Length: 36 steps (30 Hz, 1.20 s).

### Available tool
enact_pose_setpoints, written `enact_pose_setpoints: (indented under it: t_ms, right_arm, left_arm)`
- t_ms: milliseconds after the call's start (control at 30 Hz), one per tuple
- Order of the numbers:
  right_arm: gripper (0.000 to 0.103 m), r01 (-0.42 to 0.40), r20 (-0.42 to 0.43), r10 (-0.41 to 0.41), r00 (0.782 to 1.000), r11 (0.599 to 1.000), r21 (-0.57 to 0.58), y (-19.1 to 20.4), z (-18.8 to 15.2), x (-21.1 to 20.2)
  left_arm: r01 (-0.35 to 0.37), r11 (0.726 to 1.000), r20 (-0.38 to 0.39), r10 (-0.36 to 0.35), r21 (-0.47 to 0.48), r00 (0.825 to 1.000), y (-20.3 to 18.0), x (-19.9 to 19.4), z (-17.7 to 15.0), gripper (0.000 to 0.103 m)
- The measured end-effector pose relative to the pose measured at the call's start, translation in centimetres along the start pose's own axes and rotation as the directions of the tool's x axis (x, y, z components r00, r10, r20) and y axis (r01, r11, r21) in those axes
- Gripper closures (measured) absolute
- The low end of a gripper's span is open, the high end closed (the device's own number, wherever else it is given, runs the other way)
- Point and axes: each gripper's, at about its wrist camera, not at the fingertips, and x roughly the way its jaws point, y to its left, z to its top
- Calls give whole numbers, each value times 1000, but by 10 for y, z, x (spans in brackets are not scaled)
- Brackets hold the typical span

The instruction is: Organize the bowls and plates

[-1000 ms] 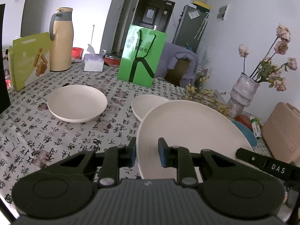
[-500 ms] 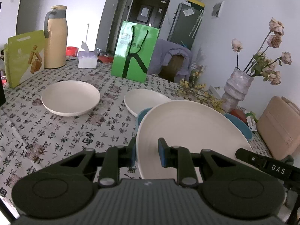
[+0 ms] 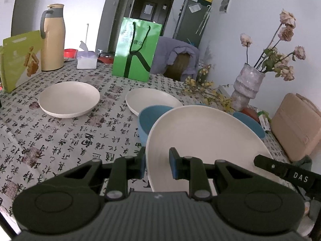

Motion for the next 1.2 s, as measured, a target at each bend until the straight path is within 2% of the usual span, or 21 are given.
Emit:
enact_pose_setpoints:
  t_ms: [667, 1200]
  right_arm:
    - [90, 40, -46, -39, 998, 999, 18, -19, -29, -7]
    - [90, 50, -73, -47, 996, 998, 45, -37, -44, -5]
  left_arm:
    - [32, 999, -45, -30, 44, 999, -9, 5, -26, 80]
    - [24, 996, -88, -16, 87, 996, -19, 15, -43, 80]
